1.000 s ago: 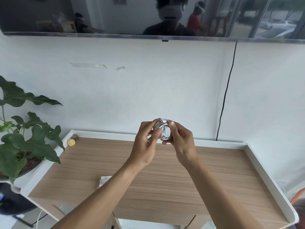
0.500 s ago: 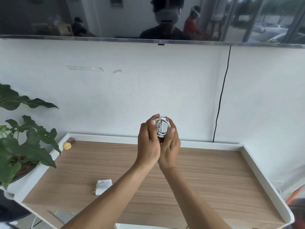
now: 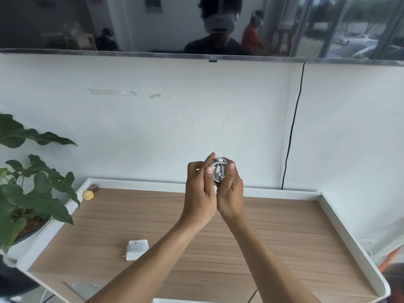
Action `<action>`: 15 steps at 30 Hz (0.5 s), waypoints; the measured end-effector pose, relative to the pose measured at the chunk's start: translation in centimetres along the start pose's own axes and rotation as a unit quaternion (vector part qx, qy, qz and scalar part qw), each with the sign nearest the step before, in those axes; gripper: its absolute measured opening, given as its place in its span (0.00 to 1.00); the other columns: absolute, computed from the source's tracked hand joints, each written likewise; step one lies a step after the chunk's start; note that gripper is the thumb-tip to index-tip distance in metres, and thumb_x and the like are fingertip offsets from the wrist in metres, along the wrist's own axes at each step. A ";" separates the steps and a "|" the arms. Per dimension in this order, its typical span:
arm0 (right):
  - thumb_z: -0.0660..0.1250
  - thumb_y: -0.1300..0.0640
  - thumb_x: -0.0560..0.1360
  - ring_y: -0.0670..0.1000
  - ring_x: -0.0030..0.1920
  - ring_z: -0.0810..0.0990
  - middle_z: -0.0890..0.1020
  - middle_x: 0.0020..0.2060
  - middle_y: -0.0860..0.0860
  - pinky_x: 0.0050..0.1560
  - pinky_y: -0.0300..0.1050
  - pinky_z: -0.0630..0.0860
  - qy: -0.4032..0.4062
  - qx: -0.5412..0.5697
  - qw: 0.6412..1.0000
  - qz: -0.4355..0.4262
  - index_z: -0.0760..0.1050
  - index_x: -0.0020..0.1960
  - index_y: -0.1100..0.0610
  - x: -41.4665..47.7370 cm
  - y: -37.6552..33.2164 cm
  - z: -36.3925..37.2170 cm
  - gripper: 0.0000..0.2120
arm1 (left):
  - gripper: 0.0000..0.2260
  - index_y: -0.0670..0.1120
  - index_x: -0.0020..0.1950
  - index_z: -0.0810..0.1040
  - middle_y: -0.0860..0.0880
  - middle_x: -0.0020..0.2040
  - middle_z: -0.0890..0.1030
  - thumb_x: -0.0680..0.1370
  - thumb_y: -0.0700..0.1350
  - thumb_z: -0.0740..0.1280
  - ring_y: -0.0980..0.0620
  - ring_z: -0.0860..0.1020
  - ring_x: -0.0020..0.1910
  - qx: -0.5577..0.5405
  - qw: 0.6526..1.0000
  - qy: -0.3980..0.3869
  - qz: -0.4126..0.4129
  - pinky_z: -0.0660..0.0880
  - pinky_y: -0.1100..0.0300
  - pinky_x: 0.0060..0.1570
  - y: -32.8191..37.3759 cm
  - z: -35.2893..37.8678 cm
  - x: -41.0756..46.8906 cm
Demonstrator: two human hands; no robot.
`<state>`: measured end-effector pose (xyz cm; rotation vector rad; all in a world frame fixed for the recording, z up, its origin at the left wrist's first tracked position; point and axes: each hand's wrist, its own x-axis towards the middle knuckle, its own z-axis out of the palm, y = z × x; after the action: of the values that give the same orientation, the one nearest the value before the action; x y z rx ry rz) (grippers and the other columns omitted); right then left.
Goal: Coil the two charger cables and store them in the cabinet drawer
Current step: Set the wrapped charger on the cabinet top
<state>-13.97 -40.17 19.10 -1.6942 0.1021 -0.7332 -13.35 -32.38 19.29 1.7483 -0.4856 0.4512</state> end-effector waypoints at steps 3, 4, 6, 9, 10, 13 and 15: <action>0.43 0.43 0.80 0.45 0.39 0.80 0.81 0.37 0.46 0.38 0.42 0.74 0.021 -0.025 0.999 -0.031 0.74 0.54 0.54 -0.1 0.3 0.0 0.25 | 0.20 0.46 0.69 0.74 0.48 0.56 0.74 0.83 0.51 0.51 0.64 0.76 0.53 -0.009 1.000 0.020 0.020 0.71 0.72 0.53 -0.1 0.3 -0.4; 0.42 0.43 0.80 0.45 0.37 0.79 0.81 0.36 0.45 0.36 0.42 0.74 0.026 -0.020 0.999 -0.035 0.74 0.53 0.55 -0.2 0.3 0.0 0.25 | 0.20 0.46 0.68 0.74 0.48 0.55 0.75 0.83 0.50 0.51 0.64 0.76 0.53 -0.008 0.999 0.025 0.023 0.70 0.73 0.52 0.0 0.4 -0.5; 0.43 0.44 0.81 0.44 0.35 0.79 0.81 0.34 0.44 0.35 0.38 0.73 0.039 0.011 0.999 -0.029 0.74 0.51 0.57 -0.1 0.1 -0.1 0.25 | 0.18 0.48 0.68 0.74 0.47 0.55 0.75 0.83 0.49 0.52 0.63 0.76 0.52 -0.022 0.999 0.027 0.012 0.71 0.72 0.52 0.2 0.7 -0.6; 0.43 0.45 0.81 0.41 0.33 0.77 0.79 0.31 0.40 0.32 0.33 0.70 0.053 0.017 0.998 -0.036 0.74 0.51 0.59 0.0 0.0 -0.5 0.25 | 0.16 0.52 0.67 0.73 0.46 0.54 0.76 0.82 0.48 0.53 0.63 0.77 0.50 -0.042 0.999 0.016 -0.002 0.72 0.72 0.51 0.5 0.7 -0.6; 0.42 0.43 0.80 0.42 0.33 0.77 0.79 0.31 0.41 0.32 0.34 0.70 0.060 0.004 0.997 -0.047 0.74 0.52 0.58 0.0 0.0 -0.5 0.26 | 0.16 0.52 0.67 0.73 0.45 0.53 0.76 0.82 0.48 0.53 0.63 0.77 0.50 -0.043 0.999 0.014 0.002 0.71 0.73 0.51 0.6 0.7 -0.6; 0.41 0.36 0.78 0.44 0.32 0.78 0.79 0.32 0.43 0.30 0.41 0.72 0.095 -0.007 0.992 -0.082 0.73 0.54 0.57 0.0 -0.1 -0.2 0.31 | 0.16 0.53 0.67 0.73 0.45 0.52 0.76 0.83 0.49 0.53 0.62 0.77 0.51 -0.047 0.999 0.012 0.015 0.69 0.74 0.52 1.0 0.7 -0.6; 0.39 0.31 0.77 0.47 0.31 0.78 0.79 0.33 0.44 0.29 0.44 0.72 0.122 -0.014 0.987 -0.106 0.72 0.53 0.58 0.1 0.0 0.0 0.35 | 0.17 0.55 0.67 0.73 0.47 0.51 0.76 0.82 0.52 0.52 0.60 0.77 0.52 -0.047 0.999 0.014 0.013 0.70 0.71 0.54 1.1 0.9 -0.8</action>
<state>-13.89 -40.20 19.14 -1.6512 0.1045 -1.1015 -14.58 -33.37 19.56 1.6460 -0.5024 0.4628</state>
